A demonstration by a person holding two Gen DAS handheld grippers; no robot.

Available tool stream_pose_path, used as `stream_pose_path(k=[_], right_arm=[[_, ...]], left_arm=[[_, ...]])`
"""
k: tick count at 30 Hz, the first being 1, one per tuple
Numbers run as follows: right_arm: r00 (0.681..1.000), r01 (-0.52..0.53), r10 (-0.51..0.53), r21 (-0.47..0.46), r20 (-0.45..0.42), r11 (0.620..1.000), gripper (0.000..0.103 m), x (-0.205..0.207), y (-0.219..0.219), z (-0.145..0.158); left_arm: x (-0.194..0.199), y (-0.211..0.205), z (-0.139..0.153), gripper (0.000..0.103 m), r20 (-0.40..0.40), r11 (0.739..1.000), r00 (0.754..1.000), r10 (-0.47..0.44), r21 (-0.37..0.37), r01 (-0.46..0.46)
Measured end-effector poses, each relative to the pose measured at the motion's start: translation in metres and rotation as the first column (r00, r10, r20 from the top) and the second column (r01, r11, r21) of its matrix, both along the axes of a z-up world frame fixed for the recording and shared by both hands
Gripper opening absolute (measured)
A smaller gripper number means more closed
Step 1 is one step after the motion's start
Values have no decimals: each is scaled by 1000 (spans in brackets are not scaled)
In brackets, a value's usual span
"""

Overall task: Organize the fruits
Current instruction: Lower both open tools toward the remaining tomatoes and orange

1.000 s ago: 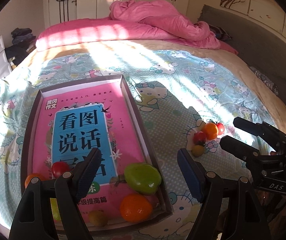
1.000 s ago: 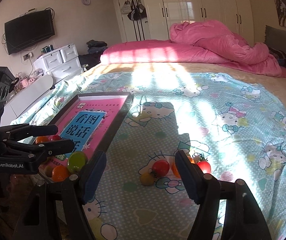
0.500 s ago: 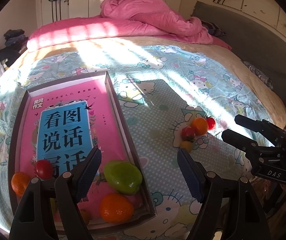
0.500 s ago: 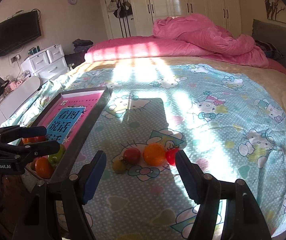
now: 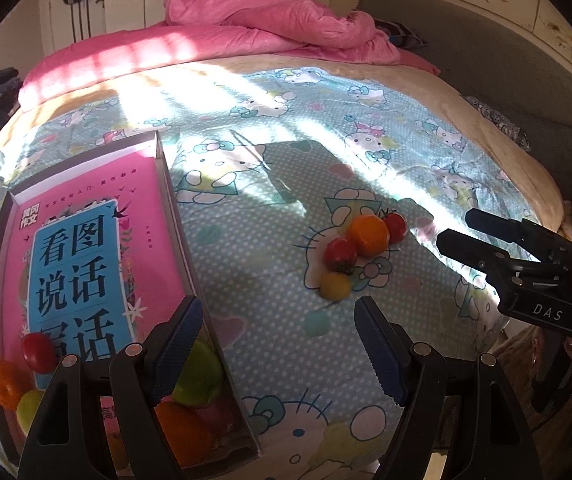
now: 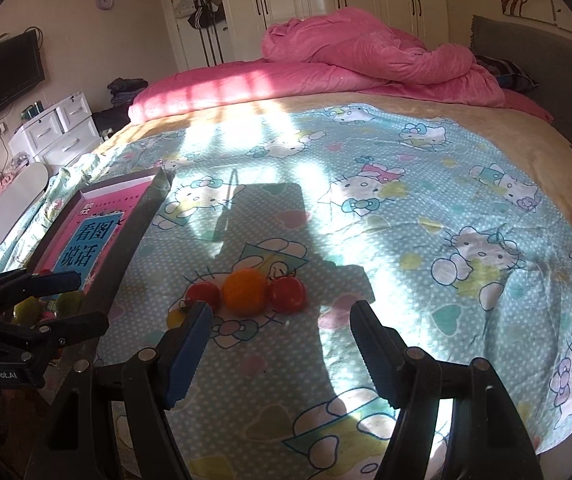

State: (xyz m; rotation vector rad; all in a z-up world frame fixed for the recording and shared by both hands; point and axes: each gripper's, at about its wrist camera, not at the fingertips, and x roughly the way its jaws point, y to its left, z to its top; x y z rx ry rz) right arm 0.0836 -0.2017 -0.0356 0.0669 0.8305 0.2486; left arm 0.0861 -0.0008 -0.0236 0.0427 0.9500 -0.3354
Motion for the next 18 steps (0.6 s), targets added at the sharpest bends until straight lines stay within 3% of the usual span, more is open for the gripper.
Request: stream_pose_path(k=[8, 18], right_arm=[[999, 21, -20, 11, -50, 1000, 70, 13, -10, -13], [996, -15, 11, -48, -91, 999, 57, 25, -3, -24]], left_arm=[[1, -25, -13, 79, -16, 998, 998, -66, 21, 66], [6, -39, -18, 79, -20, 996, 996, -92, 2, 92]])
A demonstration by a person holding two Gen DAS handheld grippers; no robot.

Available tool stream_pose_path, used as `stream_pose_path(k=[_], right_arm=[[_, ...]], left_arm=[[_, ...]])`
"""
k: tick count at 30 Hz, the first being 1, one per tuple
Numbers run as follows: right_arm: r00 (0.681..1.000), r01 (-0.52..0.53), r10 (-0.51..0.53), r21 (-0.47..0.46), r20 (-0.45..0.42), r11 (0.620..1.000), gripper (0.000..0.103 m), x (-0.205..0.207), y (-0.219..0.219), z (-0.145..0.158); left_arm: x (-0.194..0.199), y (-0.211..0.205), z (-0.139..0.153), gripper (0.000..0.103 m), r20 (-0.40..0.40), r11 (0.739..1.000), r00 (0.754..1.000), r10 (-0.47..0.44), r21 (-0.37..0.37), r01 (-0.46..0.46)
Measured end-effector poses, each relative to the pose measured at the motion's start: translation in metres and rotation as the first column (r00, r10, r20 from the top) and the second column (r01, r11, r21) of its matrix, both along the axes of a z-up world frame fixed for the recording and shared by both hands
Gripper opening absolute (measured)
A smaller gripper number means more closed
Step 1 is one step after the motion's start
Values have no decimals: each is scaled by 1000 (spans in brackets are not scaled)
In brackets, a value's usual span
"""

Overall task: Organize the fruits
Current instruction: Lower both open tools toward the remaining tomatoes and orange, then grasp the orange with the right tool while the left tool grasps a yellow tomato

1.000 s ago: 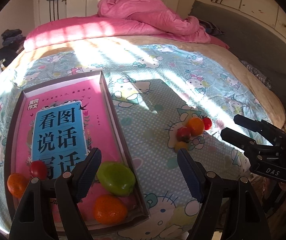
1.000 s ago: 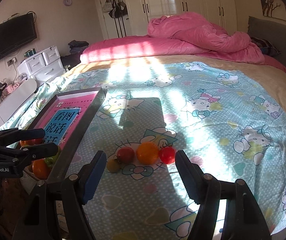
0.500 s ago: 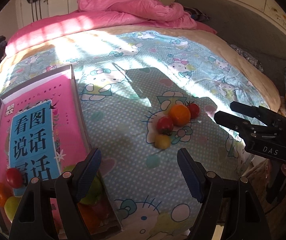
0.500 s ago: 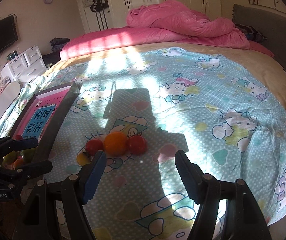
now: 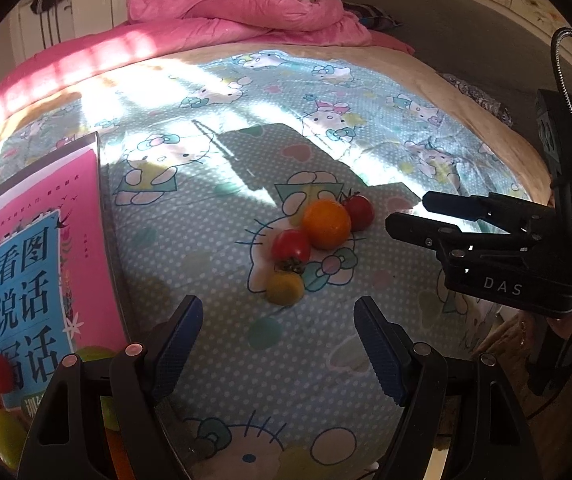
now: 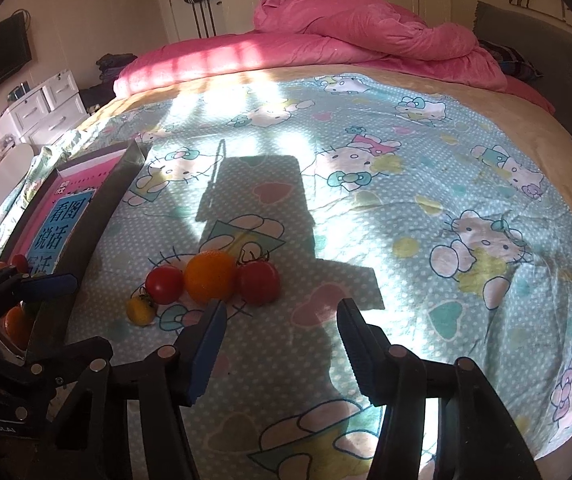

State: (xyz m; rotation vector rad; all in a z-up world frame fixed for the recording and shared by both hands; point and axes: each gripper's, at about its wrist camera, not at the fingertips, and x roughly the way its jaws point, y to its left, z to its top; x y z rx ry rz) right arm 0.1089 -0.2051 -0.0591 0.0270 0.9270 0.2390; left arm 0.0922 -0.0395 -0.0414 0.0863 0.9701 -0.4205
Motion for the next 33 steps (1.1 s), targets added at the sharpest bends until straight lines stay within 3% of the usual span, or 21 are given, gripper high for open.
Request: stream_pose_path(k=[5, 10, 15, 19, 21, 25, 31, 33], right_arm=[[998, -64, 62, 44, 25, 997, 56, -1, 9, 5], [979, -199, 201, -53, 36, 979, 56, 3, 34, 13], [939, -338, 343, -134, 11, 931, 56, 13, 51, 14], [887, -460, 460, -183, -47, 869, 53, 24, 59, 4], [873, -485, 482, -221, -71, 846, 47, 29, 61, -3], [848, -527, 525, -211, -70, 823, 46, 36, 60, -3], [798, -599, 595, -253, -100, 760, 46, 37, 75, -11], [796, -602, 596, -244, -106, 761, 45, 39, 77, -13]], left_arm=[[6, 0, -6, 80, -19, 1000, 1000, 0, -8, -1], [10, -1, -8, 70, -29, 1000, 999, -13, -27, 12], [15, -1, -13, 60, -54, 999, 998, -25, -40, 23], [20, -1, -17, 52, -71, 999, 997, -29, -47, 26], [23, 1, -19, 51, -80, 998, 996, -27, -53, 23], [28, 0, -21, 49, -90, 998, 995, -36, -61, 31], [32, -6, -30, 48, -111, 997, 992, -57, -56, 51], [34, -7, -32, 48, -119, 997, 991, -56, -59, 49]])
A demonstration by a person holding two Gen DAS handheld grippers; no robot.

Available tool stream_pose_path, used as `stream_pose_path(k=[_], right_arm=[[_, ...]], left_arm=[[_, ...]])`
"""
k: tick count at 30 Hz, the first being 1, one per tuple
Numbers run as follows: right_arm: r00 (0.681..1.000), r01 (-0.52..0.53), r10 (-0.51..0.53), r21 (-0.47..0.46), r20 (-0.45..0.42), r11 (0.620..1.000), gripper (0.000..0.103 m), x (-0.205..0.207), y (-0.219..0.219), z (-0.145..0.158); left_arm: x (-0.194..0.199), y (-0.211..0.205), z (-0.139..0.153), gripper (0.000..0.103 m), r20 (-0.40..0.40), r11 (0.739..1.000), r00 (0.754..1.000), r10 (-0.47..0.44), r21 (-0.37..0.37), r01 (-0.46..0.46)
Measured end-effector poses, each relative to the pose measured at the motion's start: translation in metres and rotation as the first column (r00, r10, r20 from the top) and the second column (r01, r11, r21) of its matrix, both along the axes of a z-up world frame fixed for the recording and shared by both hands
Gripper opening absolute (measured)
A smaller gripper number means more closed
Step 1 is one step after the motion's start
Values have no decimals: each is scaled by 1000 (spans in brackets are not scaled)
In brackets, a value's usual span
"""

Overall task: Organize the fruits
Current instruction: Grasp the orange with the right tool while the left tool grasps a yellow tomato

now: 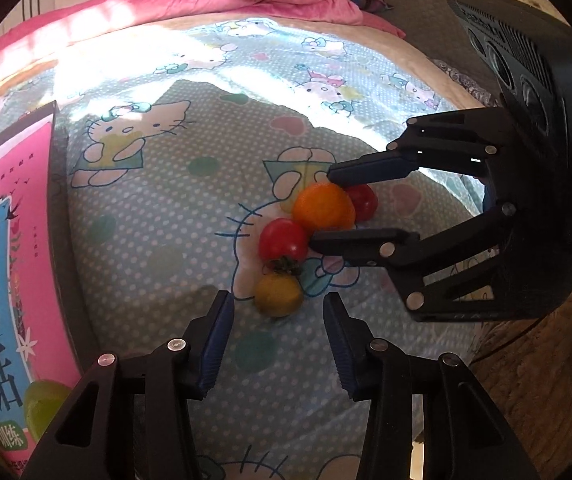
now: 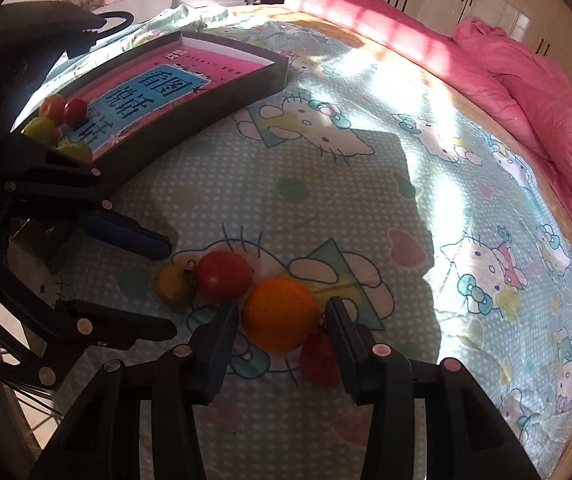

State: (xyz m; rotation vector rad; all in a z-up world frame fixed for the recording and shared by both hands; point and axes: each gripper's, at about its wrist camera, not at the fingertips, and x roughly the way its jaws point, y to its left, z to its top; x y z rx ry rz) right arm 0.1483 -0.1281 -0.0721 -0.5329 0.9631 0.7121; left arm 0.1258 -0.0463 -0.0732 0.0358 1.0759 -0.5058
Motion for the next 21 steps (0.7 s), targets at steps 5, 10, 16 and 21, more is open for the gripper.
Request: stream_pose_path(k=[5, 10, 16, 21], right_arm=[[1000, 10, -10, 15, -1, 1000, 40, 2, 1, 0], [998, 65, -64, 94, -14, 993, 40, 3, -11, 10], [987, 160, -153, 224, -49, 961, 40, -2, -25, 25], [981, 193, -190, 270, -37, 943, 40, -5, -27, 36]], left_arm=[[4, 1, -1, 41, -8, 1000, 1000, 11, -15, -11], [5, 0, -2, 36, -4, 1000, 1000, 7, -6, -7], [6, -1, -2, 31, -2, 1000, 1000, 1, -12, -1], [9, -9, -2, 26, 3, 1000, 1000, -15, 6, 15]])
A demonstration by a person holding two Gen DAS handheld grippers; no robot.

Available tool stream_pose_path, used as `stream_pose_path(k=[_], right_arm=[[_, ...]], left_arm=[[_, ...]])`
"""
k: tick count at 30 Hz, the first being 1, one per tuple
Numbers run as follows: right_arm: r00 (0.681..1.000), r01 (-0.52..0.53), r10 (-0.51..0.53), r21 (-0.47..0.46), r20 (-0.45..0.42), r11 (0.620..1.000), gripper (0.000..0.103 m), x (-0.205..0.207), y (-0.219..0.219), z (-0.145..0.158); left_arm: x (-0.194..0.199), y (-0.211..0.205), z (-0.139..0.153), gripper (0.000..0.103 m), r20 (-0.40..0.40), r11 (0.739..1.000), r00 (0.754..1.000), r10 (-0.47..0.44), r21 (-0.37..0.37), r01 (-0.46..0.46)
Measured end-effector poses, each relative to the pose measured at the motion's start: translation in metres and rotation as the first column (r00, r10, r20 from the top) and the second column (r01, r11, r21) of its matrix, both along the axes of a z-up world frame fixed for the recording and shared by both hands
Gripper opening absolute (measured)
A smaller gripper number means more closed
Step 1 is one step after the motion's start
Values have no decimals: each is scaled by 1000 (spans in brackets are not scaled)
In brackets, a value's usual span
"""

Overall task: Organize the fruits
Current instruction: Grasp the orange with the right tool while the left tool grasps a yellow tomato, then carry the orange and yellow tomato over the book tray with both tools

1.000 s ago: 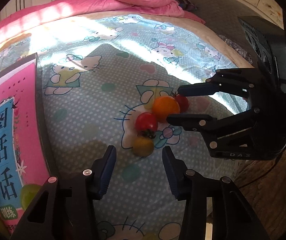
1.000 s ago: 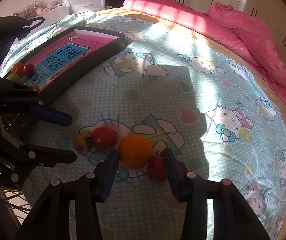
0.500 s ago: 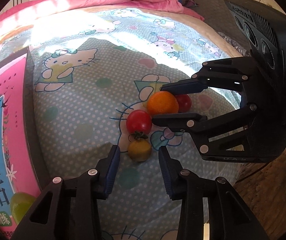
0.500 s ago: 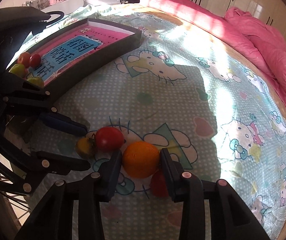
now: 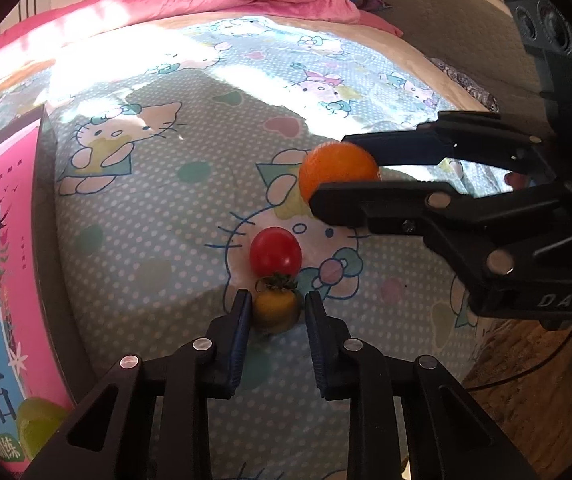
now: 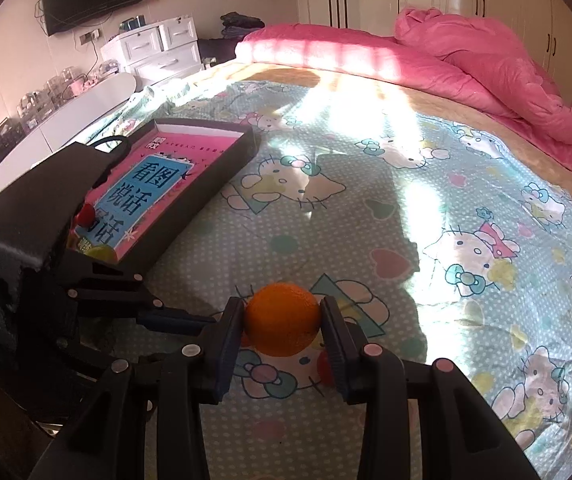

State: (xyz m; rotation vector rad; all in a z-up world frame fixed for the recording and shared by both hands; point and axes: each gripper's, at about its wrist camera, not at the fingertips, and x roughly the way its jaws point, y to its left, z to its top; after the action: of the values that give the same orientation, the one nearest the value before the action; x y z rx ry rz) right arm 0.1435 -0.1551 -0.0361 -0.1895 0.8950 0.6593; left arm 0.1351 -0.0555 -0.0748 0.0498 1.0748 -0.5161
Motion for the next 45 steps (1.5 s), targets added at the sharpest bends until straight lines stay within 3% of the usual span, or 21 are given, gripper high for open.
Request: stream_pose_path(k=[10, 20, 29, 45], right_arm=[[996, 90, -90, 61, 0, 994, 40, 4, -8, 11], [998, 64, -66, 76, 20, 995, 39, -14, 5, 16], [998, 40, -44, 93, 37, 995, 40, -27, 21, 20], [997, -18, 7, 145, 79, 989, 39, -40, 57, 36]], left_arm=[[-6, 10, 6, 25, -25, 999, 999, 28, -42, -29], [-17, 36, 27, 25, 26, 994, 996, 90, -62, -88], [-27, 60, 45, 25, 98, 988, 983, 152, -26, -150], [-35, 100, 61, 25, 121, 968, 961, 250, -38, -247]])
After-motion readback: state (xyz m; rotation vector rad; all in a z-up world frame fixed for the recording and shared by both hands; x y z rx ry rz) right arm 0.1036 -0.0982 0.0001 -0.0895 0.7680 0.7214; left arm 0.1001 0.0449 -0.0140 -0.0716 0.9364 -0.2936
